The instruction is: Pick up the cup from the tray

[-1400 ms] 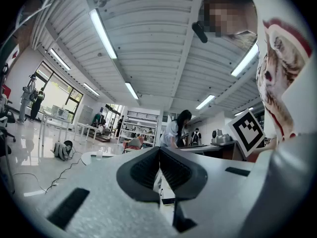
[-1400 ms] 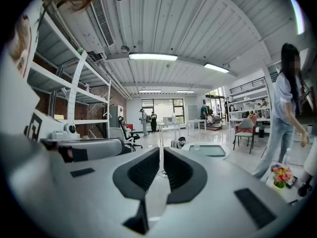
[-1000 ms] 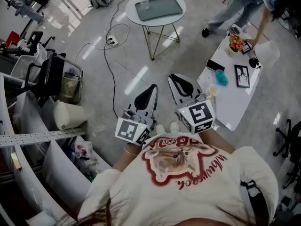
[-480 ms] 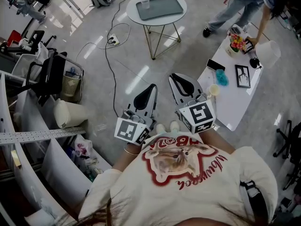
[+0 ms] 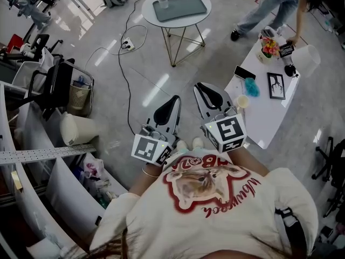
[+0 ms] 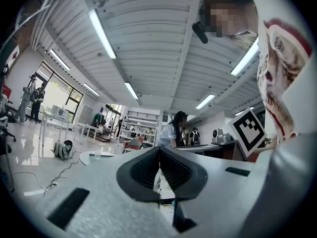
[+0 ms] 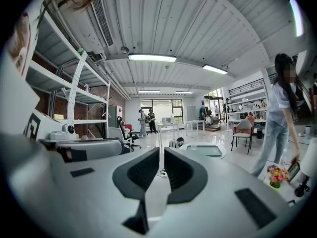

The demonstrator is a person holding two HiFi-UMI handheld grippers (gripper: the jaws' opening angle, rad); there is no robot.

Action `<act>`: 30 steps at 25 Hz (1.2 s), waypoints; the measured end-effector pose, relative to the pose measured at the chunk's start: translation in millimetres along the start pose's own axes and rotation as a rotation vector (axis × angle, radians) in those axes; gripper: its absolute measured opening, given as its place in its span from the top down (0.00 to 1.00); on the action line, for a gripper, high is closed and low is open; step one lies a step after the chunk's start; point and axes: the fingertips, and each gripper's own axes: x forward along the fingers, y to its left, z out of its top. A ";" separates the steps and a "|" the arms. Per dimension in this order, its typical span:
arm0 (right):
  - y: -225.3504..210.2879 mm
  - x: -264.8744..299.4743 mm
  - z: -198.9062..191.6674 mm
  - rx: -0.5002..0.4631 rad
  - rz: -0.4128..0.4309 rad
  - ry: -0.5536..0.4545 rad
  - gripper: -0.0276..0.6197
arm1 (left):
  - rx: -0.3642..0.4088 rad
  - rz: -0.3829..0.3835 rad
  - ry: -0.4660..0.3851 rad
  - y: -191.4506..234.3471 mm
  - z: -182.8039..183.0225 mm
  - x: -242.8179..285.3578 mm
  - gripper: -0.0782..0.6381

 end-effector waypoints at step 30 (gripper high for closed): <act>-40.8 48.6 2.9 0.000 0.038 0.010 0.89 | -0.022 0.025 -0.012 30.9 -11.0 56.5 0.87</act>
